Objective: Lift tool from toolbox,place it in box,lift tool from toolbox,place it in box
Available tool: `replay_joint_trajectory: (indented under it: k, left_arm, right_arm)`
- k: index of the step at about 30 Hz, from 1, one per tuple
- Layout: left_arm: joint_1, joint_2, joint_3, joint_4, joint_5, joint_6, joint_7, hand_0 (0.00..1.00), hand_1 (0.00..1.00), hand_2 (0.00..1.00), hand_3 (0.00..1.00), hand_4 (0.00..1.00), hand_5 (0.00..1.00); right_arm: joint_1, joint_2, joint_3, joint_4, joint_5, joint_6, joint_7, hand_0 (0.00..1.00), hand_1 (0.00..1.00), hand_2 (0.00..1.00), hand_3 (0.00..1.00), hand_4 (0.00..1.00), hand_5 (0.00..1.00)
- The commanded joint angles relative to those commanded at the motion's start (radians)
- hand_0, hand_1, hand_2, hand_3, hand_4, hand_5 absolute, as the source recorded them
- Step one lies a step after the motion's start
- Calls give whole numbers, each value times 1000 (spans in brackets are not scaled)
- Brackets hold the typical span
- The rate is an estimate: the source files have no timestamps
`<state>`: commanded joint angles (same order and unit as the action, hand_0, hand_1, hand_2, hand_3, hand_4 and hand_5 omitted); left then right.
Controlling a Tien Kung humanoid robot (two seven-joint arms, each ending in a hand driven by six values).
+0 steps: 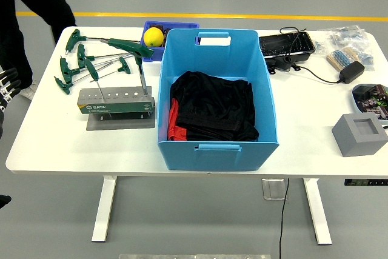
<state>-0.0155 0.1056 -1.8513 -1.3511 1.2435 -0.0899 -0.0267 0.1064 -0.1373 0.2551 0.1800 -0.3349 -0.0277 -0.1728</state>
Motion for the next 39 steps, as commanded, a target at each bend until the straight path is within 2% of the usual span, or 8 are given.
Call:
replay_joint_trajectory:
  k: [11,22,39]
  left_arm:
    - [-5,-4,7,4,-4,-4,1,858,870,875,762,896,998]
    - [-2,-15,17,5,-11,-5,0,858,868,874,762,896,998]
    - [-17,-2,38,13,-15,-10,-2,854,863,871,760,895,998]
  right_arm:
    - [0,-3,-39,0,36,-3,11,795,808,845,716,936,750]
    - [-13,-3,25,0,-10,1,11,795,804,843,714,935,748]
    - [-4,-5,29,0,-22,1,9,794,803,844,710,934,748]
